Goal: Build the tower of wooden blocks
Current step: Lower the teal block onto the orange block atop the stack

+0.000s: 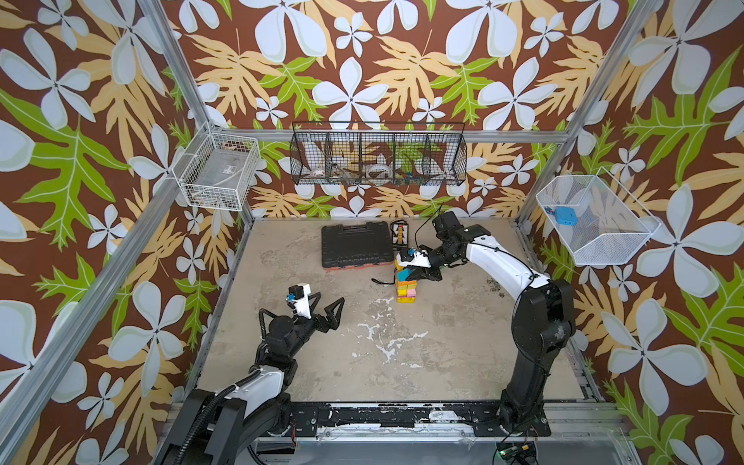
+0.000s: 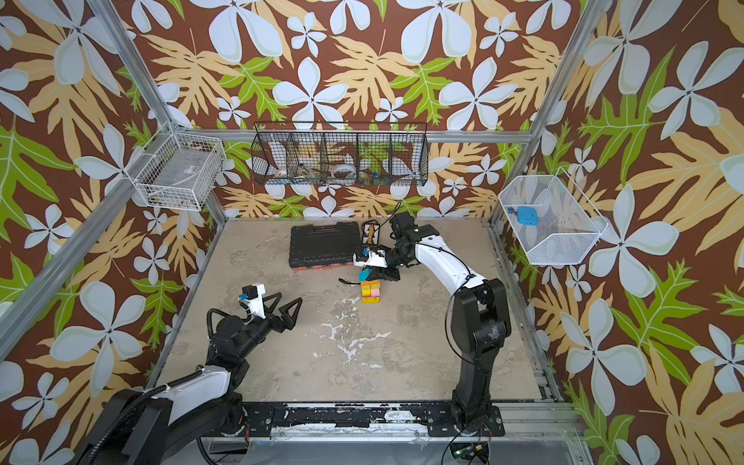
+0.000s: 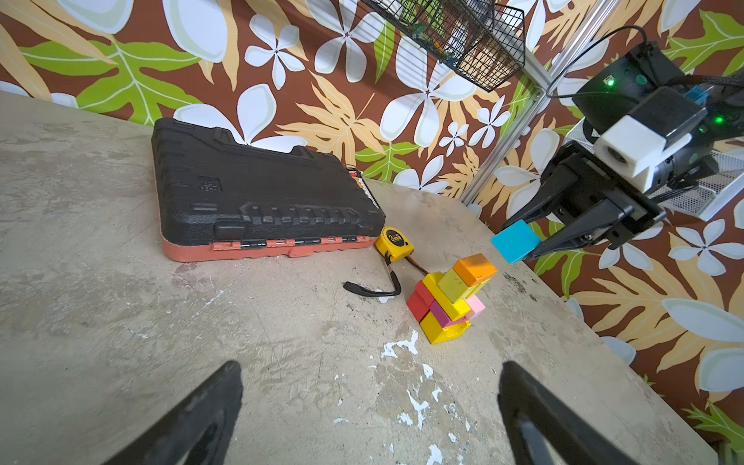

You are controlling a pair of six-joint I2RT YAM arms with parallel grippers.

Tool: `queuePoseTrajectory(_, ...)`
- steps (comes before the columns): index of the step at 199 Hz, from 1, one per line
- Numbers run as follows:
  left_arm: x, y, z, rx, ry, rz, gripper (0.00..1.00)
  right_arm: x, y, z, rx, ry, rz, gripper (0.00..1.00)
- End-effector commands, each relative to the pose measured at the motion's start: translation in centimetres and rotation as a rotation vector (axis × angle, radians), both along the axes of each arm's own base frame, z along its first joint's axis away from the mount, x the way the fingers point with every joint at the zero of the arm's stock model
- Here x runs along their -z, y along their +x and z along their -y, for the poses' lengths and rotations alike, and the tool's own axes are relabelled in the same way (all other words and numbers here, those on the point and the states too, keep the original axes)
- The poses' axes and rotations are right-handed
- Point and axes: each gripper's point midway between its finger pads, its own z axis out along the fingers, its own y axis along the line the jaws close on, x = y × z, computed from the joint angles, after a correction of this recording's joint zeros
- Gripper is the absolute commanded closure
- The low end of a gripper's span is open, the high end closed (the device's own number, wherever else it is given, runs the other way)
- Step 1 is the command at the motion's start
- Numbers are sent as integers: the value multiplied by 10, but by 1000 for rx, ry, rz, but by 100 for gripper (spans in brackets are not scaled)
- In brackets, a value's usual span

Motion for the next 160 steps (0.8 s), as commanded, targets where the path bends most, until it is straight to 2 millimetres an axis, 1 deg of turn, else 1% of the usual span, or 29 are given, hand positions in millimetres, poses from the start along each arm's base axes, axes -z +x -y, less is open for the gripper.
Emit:
queuePoseTrajectory(1, -5, 3, -1, -8, 2, 17, 0, 3, -6, 0, -23, -2, -32, 99)
queuePoseTrajectory(30, -4, 3, -1, -8, 3, 13, 0, 11, -2, 2, -17, -21, -43, 98)
queuePoseTrajectory(56, -4, 4, -1, -11, 3, 13, 0, 18, 1, 2, -13, -27, -62, 95)
queuePoseTrajectory(73, -4, 4, -1, -12, 4, 11, 0, 19, 4, 3, -9, -21, -65, 94)
queuePoseTrajectory(106, -3, 4, -1, -12, 4, 10, 0, 16, 9, 8, 10, 9, -70, 90)
queuePoseTrajectory(160, -3, 4, -1, -13, 4, 9, 0, 22, 10, 6, 13, 17, -91, 85)
